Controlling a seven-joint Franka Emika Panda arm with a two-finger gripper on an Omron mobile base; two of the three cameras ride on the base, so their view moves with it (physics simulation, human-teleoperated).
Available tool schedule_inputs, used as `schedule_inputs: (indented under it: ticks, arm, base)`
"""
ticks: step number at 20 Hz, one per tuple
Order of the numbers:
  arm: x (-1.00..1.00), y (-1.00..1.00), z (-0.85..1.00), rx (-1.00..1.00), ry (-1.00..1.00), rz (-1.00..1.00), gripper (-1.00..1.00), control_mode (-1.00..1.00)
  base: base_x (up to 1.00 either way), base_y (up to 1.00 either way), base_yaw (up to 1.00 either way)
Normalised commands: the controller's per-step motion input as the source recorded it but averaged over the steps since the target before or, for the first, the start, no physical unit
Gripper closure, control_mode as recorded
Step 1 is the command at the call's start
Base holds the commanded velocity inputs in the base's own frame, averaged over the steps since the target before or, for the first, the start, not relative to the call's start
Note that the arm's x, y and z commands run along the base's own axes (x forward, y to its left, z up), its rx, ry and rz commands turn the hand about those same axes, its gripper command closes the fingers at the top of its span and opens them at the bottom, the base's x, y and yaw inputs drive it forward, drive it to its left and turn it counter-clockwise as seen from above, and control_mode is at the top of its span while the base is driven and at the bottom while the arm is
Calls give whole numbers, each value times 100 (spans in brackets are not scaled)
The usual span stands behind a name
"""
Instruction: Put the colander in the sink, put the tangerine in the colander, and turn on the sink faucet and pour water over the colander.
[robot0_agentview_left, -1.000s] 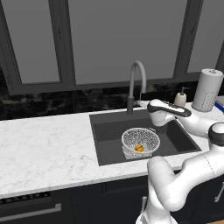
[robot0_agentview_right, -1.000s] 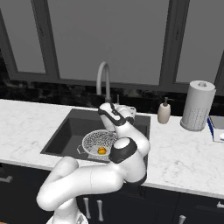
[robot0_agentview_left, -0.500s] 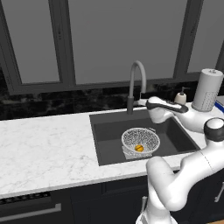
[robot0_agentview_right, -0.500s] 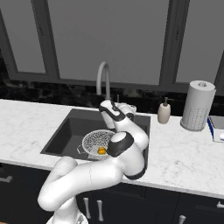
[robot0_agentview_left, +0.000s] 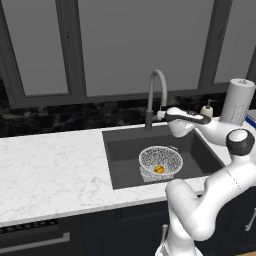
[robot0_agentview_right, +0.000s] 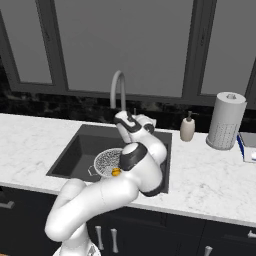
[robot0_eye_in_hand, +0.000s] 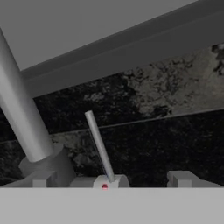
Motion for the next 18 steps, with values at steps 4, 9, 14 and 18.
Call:
schedule_inputs:
  ticks: [4,9,14,18]
  arm:
    - [4,0,0,0,1,0,-100,-100]
    - [0,0,-1,0,0,0,-100,-100]
    - [0,0,-17,-1,-1,0,-100,-100]
    - [0,0,-35,-6,-10,0,-100,-100]
  base:
    - [0,0,0]
    - [0,0,0]
    - [0,0,0]
    - [0,0,0]
